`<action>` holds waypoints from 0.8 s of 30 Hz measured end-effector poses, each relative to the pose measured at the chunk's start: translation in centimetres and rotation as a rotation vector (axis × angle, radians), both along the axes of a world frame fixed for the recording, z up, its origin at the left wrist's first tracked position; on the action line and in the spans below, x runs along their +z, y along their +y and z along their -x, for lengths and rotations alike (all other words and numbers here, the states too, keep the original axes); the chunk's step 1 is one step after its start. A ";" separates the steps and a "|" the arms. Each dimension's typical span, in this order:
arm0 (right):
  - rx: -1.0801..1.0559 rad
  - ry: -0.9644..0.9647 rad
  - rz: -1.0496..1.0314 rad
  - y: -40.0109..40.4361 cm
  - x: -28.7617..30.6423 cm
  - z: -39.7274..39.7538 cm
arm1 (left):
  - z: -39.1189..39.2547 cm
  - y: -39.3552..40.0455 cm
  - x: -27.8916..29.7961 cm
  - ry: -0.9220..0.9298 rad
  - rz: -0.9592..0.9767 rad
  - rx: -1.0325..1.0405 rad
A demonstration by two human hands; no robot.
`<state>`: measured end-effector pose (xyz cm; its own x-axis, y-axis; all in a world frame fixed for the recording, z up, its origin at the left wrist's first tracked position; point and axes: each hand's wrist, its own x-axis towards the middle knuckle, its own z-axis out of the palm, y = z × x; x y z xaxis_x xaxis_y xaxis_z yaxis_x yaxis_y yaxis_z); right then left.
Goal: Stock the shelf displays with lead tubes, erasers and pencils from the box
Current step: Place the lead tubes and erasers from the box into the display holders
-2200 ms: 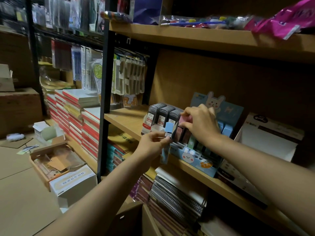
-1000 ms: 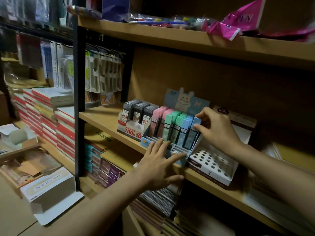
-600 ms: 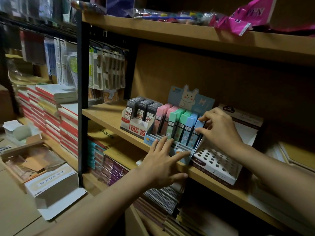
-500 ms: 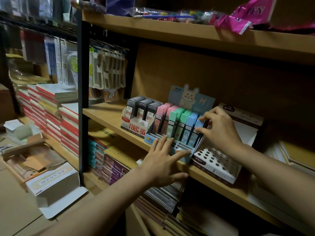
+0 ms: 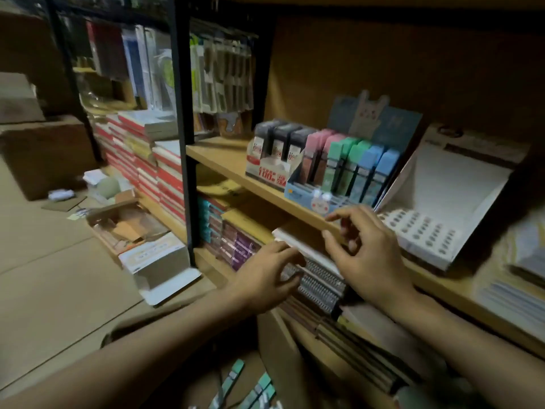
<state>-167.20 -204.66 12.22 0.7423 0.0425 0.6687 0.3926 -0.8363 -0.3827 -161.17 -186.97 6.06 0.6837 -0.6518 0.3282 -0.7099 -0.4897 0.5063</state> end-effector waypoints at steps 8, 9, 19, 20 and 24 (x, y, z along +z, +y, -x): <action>0.215 0.660 -0.109 6.1 -16.0 1.5 | 6.6 8.6 -14.2 0.755 -0.108 0.558; 0.195 0.764 -0.138 6.8 -18.0 1.4 | 7.4 8.8 -16.1 0.816 -0.040 0.652; -0.024 1.341 0.177 8.2 -33.4 2.9 | 13.9 4.7 -29.7 1.098 0.179 1.289; 0.008 1.301 0.255 8.1 -34.2 3.0 | 14.2 4.6 -30.2 1.101 0.178 1.299; 0.131 1.121 0.529 8.4 -36.3 2.2 | 15.1 4.7 -31.7 1.064 0.114 1.295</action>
